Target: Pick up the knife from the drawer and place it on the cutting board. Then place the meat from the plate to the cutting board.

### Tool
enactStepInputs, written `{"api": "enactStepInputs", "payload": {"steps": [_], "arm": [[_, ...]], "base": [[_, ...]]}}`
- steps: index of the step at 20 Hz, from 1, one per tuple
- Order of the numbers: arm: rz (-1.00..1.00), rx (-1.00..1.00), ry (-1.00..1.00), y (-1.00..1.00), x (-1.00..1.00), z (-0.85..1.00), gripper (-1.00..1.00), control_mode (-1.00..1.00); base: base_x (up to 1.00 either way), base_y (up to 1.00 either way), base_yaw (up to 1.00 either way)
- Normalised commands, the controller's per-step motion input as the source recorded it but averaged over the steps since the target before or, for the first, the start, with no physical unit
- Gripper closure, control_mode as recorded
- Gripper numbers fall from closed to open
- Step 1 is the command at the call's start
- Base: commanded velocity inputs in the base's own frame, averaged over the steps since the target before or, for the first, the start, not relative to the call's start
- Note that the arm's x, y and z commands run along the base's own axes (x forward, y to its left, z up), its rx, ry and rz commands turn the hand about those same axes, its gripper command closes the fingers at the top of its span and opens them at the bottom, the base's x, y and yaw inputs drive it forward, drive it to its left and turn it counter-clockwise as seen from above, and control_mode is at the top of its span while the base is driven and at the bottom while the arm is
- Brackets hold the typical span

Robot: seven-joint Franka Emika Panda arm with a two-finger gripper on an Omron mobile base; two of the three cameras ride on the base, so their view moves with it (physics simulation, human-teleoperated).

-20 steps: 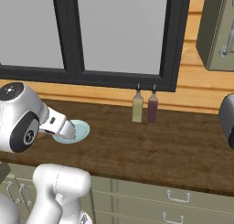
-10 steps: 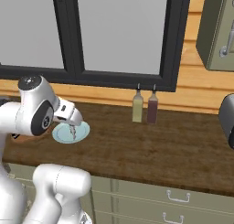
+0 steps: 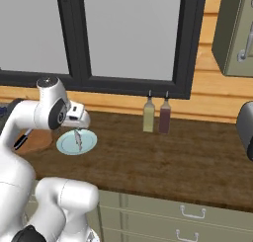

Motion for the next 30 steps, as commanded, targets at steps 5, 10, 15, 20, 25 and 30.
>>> {"api": "enactStepInputs", "payload": {"steps": [5,10,15,20,25,30], "arm": [[0.06,-0.05,0.18,0.33,0.36,-0.9,-1.0,-1.0],[0.06,-0.09,0.07,0.27,0.49,-0.46,-1.0,-1.0],[0.03,0.0,0.0,0.0,0.65,-0.4,-1.0,-1.0],[0.0,0.0,0.0,-0.06,0.76,-0.14,-1.0,-1.0],[0.0,0.0,0.0,0.0,0.27,-0.21,-1.0,-1.0],[0.0,0.0,0.0,0.03,0.0,-0.36,-1.0,-1.0]], "base": [[0.0,0.0,0.0],[0.0,0.0,0.0],[0.0,0.0,0.0],[0.0,0.0,0.0],[0.0,0.0,0.0],[0.0,0.0,0.0]]}}
